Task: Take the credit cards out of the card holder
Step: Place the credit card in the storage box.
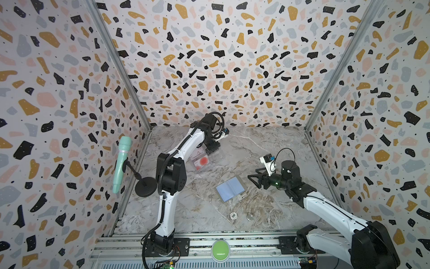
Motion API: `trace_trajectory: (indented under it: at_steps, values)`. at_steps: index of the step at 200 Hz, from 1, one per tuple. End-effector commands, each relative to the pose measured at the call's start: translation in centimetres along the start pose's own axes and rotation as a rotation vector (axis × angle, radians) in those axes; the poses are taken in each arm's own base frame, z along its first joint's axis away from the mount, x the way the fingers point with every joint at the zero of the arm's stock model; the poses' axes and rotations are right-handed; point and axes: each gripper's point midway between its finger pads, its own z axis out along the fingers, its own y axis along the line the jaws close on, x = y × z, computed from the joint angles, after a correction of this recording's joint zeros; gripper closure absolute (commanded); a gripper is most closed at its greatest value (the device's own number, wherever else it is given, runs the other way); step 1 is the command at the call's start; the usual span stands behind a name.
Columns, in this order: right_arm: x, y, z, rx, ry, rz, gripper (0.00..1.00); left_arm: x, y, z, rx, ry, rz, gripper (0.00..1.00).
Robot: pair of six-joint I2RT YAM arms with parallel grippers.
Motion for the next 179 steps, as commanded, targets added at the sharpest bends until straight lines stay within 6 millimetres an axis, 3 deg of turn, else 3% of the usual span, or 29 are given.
trace_trajectory:
  at_steps: [1, 66, 143, 179]
  values:
    - [-0.4, 0.3, -0.4, -0.01, -0.017, -0.018, 0.24, -0.7, 0.9, -0.4, -0.05, -0.007, 0.02, 1.0]
    - [-0.2, 0.2, -0.3, -0.009, -0.01, -0.018, 0.24, 0.0, 2.2, -0.9, -0.129, 0.03, 0.015, 1.0]
    - [-0.2, 0.1, -0.3, -0.001, -0.006, -0.022, 0.24, 0.9, 1.2, 0.8, -0.075, 0.064, 0.016, 1.0]
    - [-0.2, -0.1, -0.3, 0.01, -0.009, -0.021, 0.24, 0.9, 1.3, 0.6, -0.087, 0.064, 0.012, 0.83]
